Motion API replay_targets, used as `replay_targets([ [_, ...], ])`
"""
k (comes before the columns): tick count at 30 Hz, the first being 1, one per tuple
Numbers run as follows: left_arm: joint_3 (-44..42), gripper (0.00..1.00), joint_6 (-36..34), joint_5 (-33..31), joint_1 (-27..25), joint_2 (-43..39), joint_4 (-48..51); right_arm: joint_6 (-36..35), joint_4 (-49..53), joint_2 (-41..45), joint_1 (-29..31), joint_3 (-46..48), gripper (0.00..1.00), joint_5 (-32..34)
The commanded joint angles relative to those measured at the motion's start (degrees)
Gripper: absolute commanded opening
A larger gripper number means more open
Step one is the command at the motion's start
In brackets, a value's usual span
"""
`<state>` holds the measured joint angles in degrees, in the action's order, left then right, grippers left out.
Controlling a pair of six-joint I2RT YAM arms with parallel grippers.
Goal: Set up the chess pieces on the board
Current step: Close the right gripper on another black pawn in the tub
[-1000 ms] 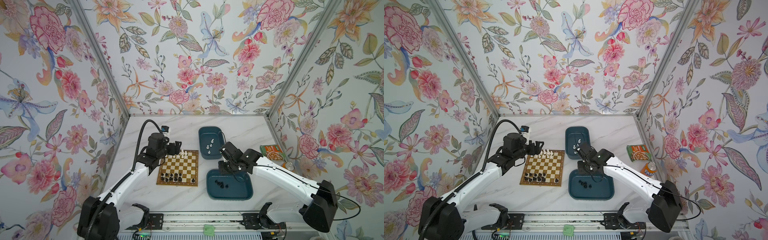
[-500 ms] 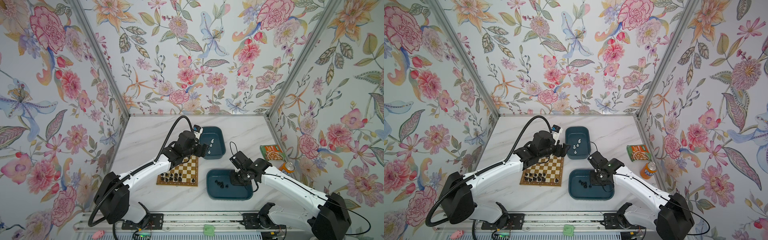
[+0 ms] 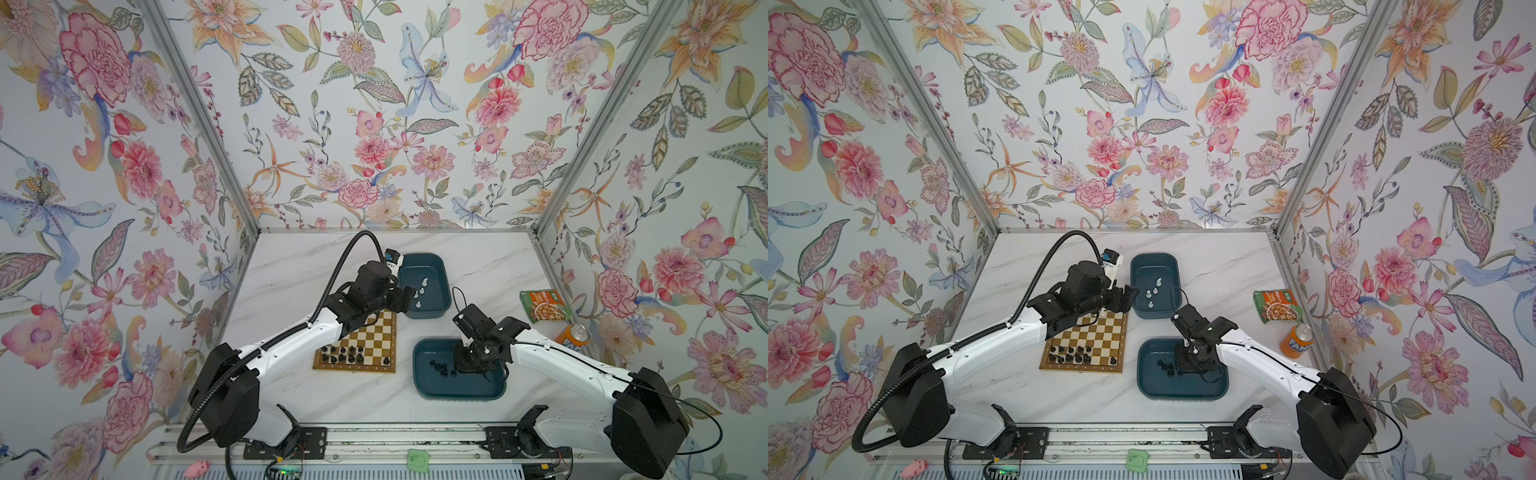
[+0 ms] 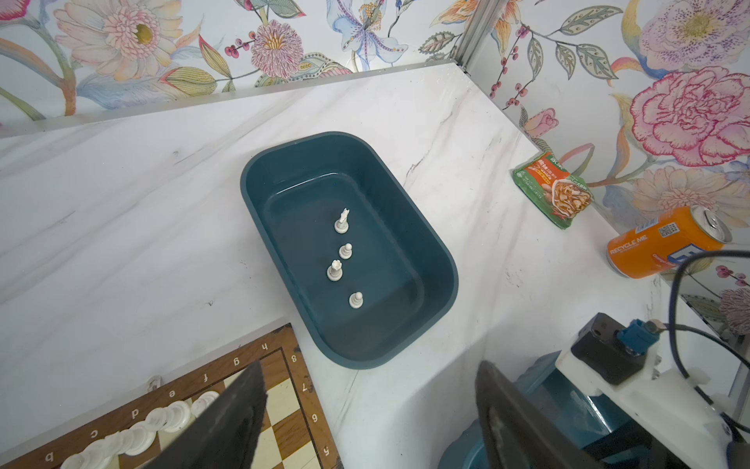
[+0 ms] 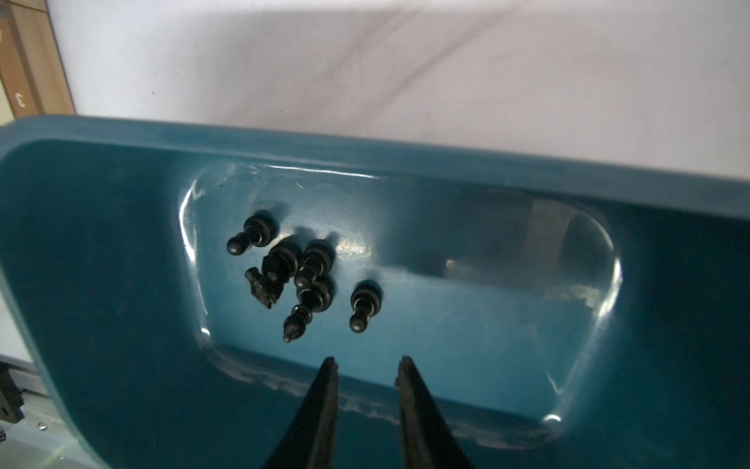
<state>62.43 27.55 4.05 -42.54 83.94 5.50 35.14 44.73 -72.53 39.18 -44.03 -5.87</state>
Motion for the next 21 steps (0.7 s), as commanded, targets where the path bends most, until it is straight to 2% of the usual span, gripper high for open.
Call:
replay_targets([
  [1,0.6,0.82,0.9,-1.6,-0.3,0.1,0.8,-0.9,-0.8,-0.8,-0.2,0.7,0.30,-0.7],
  [21,0.1,0.82,0.6,-2.8,-0.3,0.3,0.6,-3.3,-2.3,-6.5,-0.3,-0.5,0.23,-1.3],
])
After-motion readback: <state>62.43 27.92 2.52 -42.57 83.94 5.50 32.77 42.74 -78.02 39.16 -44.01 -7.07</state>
